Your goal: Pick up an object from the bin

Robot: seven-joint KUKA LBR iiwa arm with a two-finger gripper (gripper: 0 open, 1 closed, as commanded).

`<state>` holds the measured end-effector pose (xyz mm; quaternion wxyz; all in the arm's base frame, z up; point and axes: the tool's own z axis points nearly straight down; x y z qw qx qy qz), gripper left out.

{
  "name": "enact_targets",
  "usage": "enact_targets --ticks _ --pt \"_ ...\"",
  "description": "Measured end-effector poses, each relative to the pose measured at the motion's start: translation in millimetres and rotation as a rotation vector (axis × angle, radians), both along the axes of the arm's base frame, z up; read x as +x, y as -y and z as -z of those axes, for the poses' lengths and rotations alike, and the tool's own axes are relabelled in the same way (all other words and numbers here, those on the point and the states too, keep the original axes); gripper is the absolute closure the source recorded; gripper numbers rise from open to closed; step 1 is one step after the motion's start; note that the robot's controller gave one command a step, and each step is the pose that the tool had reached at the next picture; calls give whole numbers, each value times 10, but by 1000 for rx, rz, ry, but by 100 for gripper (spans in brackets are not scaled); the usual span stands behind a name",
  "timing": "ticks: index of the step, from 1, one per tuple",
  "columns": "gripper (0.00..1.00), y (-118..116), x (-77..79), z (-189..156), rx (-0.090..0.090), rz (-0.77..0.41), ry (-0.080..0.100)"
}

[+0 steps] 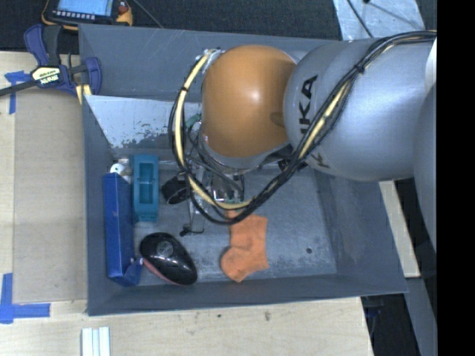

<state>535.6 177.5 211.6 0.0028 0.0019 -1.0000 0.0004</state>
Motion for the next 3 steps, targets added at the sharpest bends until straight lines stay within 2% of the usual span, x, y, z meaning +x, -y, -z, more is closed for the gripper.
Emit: enact_targets --ticks 1,2,3 --pt "0 10 19 -48 2 4 9" --pt "0 -92 -264 737 3 44 11" --pt "0 -119 -394 994 1 54 4"
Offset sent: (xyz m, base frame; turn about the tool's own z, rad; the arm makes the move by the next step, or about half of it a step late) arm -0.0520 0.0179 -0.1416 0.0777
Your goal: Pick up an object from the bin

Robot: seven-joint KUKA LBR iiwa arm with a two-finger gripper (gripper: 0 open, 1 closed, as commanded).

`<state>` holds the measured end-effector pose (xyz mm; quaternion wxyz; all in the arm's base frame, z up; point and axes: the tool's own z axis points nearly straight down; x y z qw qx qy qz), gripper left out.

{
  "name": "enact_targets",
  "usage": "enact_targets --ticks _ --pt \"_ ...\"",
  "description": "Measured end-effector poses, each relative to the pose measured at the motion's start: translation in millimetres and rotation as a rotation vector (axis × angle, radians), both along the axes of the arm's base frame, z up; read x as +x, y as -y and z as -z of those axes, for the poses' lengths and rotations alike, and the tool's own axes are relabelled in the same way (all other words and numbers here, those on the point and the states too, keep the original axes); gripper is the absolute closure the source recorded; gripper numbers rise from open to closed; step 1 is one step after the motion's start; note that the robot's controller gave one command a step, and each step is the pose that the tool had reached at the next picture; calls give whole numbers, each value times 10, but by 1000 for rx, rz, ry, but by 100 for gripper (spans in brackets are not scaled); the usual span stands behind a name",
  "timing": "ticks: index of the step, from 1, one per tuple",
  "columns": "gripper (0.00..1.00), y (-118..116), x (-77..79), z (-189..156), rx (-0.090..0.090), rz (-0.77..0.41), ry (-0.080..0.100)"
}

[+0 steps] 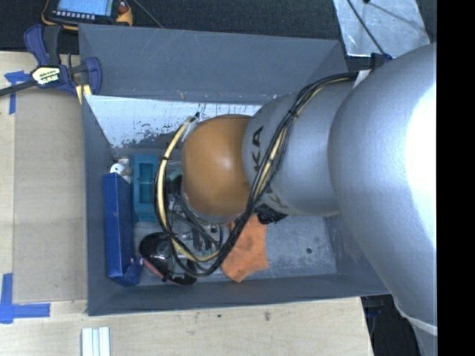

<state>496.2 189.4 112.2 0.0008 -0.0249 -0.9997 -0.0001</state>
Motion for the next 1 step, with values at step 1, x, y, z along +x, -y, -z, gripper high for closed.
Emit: enact_targets --ticks 1 --pt "0 -36 -70 -213 2 97 6"
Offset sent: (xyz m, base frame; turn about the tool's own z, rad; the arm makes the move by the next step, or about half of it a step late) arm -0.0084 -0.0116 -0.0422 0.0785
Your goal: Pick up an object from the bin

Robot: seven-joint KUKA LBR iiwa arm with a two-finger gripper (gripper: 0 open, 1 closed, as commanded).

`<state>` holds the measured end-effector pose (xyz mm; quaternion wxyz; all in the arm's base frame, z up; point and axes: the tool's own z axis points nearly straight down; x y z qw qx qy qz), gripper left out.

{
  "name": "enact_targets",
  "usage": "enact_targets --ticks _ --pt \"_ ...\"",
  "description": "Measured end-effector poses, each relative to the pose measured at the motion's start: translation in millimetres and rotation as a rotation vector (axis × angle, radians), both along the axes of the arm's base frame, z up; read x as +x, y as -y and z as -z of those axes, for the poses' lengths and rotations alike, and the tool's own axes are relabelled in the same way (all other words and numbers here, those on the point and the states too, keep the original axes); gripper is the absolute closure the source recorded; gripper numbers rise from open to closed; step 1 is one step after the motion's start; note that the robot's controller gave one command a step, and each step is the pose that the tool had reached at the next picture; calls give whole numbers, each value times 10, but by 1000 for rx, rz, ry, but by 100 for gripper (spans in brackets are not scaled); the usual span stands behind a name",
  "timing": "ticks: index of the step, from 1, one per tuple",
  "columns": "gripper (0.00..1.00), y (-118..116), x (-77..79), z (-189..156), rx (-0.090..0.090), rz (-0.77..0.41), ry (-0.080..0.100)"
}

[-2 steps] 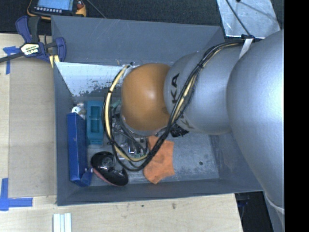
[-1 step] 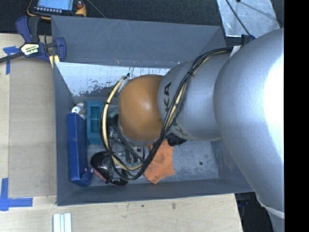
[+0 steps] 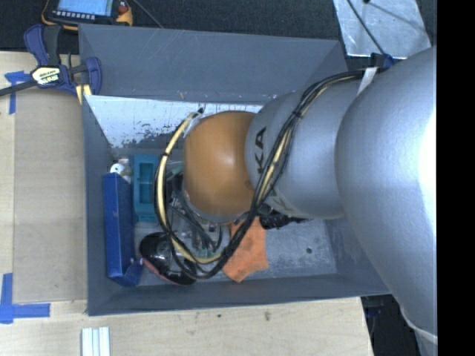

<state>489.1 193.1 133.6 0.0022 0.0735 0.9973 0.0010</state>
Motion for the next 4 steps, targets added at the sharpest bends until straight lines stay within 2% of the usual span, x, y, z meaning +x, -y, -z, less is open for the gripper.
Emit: enact_targets --ticks 1,2,4 --pt "0 129 -41 638 0 -23 -18" --pt "100 131 -26 640 -2 110 -5" --pt "100 138 -41 595 -4 110 -10"
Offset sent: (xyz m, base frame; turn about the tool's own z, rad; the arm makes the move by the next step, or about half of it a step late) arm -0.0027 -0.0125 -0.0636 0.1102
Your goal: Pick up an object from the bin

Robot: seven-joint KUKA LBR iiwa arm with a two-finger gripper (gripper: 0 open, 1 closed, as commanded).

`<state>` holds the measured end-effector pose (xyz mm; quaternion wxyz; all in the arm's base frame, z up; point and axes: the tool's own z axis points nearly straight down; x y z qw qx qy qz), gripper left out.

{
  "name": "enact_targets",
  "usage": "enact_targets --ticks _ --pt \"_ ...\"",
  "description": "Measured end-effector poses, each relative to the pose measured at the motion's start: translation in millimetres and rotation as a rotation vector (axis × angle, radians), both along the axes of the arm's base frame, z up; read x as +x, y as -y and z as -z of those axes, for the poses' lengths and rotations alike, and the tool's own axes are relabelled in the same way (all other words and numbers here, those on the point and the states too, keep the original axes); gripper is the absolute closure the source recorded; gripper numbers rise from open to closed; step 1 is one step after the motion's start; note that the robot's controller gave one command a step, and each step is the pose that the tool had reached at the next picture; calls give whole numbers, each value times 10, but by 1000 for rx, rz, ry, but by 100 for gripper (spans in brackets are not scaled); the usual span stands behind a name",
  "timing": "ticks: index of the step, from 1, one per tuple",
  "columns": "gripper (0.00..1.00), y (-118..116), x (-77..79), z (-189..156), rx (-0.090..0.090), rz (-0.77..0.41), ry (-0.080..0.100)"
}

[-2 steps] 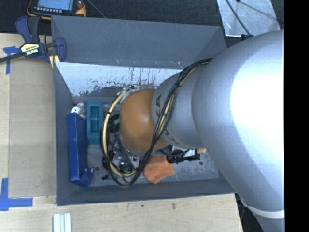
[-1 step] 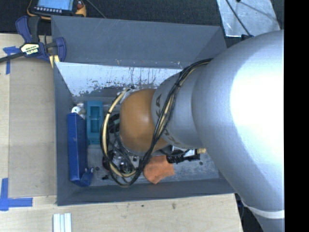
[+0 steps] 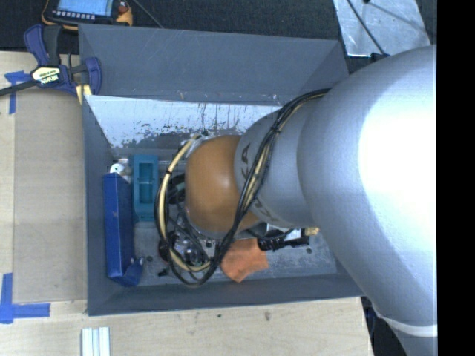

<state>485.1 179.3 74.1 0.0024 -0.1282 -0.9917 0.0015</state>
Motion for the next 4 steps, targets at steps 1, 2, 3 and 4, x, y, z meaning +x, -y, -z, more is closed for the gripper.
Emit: enact_targets --ticks 1,2,3,4 --pt "100 7 -12 -207 -1 0 -4" --pt "100 -2 16 -363 2 0 6" --pt "100 0 12 -465 2 0 7" --pt "100 2 8 -564 2 0 6"
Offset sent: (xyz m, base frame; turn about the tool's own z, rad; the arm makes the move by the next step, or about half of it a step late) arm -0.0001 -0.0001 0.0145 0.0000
